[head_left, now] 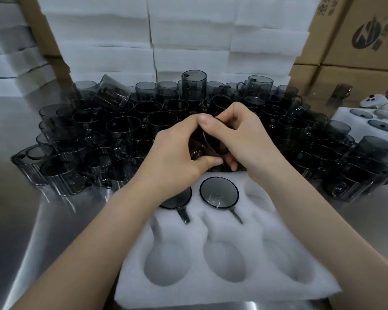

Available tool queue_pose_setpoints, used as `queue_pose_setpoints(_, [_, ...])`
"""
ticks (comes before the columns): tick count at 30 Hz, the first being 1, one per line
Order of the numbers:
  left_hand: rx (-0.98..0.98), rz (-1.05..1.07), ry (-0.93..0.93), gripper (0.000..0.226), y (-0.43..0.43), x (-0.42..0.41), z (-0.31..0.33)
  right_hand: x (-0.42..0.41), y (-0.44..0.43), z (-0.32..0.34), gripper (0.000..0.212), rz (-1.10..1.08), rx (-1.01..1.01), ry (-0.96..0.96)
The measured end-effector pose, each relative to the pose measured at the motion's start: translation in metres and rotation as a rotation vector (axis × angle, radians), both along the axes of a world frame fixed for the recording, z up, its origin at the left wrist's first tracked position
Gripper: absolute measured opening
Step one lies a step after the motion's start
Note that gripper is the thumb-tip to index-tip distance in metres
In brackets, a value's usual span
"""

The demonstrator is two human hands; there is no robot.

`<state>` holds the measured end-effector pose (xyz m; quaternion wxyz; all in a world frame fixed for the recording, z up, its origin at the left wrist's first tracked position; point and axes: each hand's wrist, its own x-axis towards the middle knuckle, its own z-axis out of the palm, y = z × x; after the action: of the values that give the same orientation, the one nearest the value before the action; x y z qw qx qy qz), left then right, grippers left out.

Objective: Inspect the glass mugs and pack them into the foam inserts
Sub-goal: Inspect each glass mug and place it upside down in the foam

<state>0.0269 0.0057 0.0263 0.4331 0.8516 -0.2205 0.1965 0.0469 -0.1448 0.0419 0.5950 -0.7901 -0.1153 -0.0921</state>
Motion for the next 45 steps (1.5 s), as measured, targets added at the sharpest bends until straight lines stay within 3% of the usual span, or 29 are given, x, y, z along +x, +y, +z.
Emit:
queue_pose_setpoints(4, [0.034, -0.015, -0.025, 0.062, 0.001, -0.001, 0.000, 0.002, -0.002, -0.001, 0.032, -0.051, 0.075, 0.043])
queue_pose_setpoints(8, [-0.127, 0.001, -0.020, 0.058, 0.001, -0.003, 0.003, 0.004, -0.002, 0.001, 0.023, 0.150, 0.432, 0.176])
queue_pose_setpoints(11, [-0.291, -0.003, 0.021, 0.057, 0.001, -0.006, 0.006, 0.007, -0.005, 0.001, 0.024, 0.263, 0.413, 0.256])
queue_pose_setpoints(14, [-0.429, -0.098, 0.082, 0.056, 0.003, -0.006, 0.006, 0.006, -0.006, 0.001, 0.037, 0.532, 0.452, 0.373])
queue_pose_setpoints(17, [-0.528, -0.189, 0.111, 0.053, 0.004, -0.004, 0.006, 0.003, -0.008, 0.002, 0.035, 0.665, 0.524, 0.349])
queue_pose_setpoints(22, [-0.491, -0.143, 0.115, 0.068, 0.001, -0.004, 0.006, 0.002, -0.011, 0.003, 0.038, 0.474, 0.443, 0.193])
queue_pose_setpoints(24, [-0.370, -0.095, 0.108, 0.074, 0.000, -0.005, 0.007, 0.000, -0.009, 0.003, 0.031, 0.384, 0.349, 0.104])
queue_pose_setpoints(27, [-0.206, -0.086, 0.093, 0.067, 0.000, -0.006, 0.007, -0.002, -0.009, 0.003, 0.040, 0.311, 0.222, 0.035])
queue_pose_setpoints(35, [-0.046, -0.055, -0.049, 0.068, 0.001, -0.006, 0.006, -0.004, -0.004, 0.004, 0.029, 0.247, 0.342, 0.089])
queue_pose_setpoints(45, [-0.343, -0.185, 0.079, 0.062, 0.001, -0.004, 0.006, 0.002, -0.007, 0.007, 0.014, 0.378, 0.576, 0.226])
